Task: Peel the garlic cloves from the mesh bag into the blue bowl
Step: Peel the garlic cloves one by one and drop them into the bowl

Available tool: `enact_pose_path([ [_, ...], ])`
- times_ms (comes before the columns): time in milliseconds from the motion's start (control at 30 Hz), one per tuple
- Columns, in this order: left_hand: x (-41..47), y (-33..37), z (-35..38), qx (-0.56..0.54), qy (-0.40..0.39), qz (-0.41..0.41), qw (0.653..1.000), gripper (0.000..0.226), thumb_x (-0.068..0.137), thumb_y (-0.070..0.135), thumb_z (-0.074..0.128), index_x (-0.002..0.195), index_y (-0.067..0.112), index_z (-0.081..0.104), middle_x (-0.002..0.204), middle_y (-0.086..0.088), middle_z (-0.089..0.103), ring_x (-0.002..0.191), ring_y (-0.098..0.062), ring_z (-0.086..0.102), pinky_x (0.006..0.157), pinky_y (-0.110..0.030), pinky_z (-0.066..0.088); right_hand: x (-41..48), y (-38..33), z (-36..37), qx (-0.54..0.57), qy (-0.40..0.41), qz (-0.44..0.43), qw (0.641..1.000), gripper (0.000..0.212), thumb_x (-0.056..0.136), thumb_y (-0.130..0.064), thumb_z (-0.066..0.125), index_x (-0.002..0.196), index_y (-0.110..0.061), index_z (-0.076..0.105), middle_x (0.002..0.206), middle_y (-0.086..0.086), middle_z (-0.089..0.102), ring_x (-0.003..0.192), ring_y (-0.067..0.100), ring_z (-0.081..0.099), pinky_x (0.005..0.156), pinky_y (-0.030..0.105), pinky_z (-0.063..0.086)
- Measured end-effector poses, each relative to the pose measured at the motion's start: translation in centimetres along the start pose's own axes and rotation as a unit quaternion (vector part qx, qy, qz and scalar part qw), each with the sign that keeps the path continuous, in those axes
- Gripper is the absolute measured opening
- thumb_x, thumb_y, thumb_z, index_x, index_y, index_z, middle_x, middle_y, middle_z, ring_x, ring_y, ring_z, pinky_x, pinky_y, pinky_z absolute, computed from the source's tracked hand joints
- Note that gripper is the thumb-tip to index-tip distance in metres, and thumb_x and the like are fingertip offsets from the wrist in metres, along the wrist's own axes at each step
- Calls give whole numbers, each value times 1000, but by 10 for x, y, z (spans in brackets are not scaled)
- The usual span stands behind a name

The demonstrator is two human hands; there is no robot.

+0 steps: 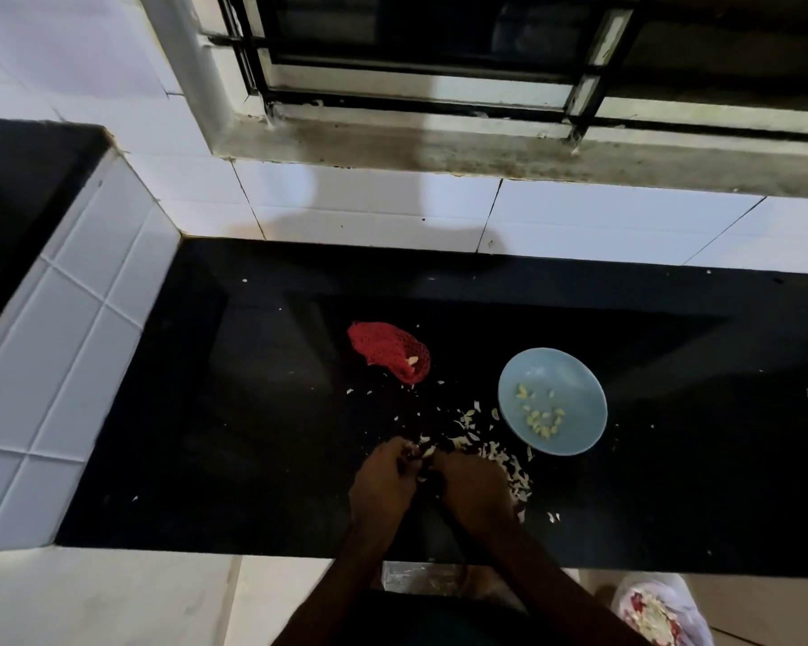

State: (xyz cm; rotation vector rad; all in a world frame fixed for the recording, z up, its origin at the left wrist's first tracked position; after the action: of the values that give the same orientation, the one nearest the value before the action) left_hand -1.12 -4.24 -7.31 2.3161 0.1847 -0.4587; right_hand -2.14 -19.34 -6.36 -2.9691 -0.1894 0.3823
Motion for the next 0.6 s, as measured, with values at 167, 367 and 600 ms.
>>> enact_pose_path([
  [167, -3, -11, -1, -14, 12, -11, 1000, 16, 93, 30, 67, 109, 31, 69, 110, 11, 71, 104, -12, 67, 89, -28, 50, 3, 4, 0, -22, -2, 3, 1000, 22, 94, -35, 47, 107, -27, 64, 94, 3, 71, 89, 27, 71, 70, 38, 52],
  [367, -9, -16, -3, -37, 15, -5, 999, 10, 96, 29, 66, 105, 32, 68, 107, 12, 70, 101, -9, 65, 89, -30, 51, 9, 19, -10, 26, -15, -14, 999, 29, 82, -33, 60, 108, -37, 72, 98, -1, 76, 97, 24, 71, 78, 33, 51],
  [600, -7, -17, 1, -44, 8, -14, 999, 9, 96, 27, 65, 105, 30, 68, 107, 12, 69, 99, -8, 64, 89, -28, 50, 13, 17, -13, -38, -43, -54, 997, 28, 94, -37, 51, 118, -33, 66, 108, 1, 73, 103, 25, 68, 81, 34, 50],
])
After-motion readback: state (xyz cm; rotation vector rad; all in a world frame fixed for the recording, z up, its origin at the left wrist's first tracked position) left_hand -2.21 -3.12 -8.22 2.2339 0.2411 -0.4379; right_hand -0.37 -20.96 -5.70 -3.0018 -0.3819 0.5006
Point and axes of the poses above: each hand's wrist, its own x-axis towards the middle knuckle, its own z-axis out of the palm, y = z × x, the point moved 2 cm from there along x, towards the middle knuckle
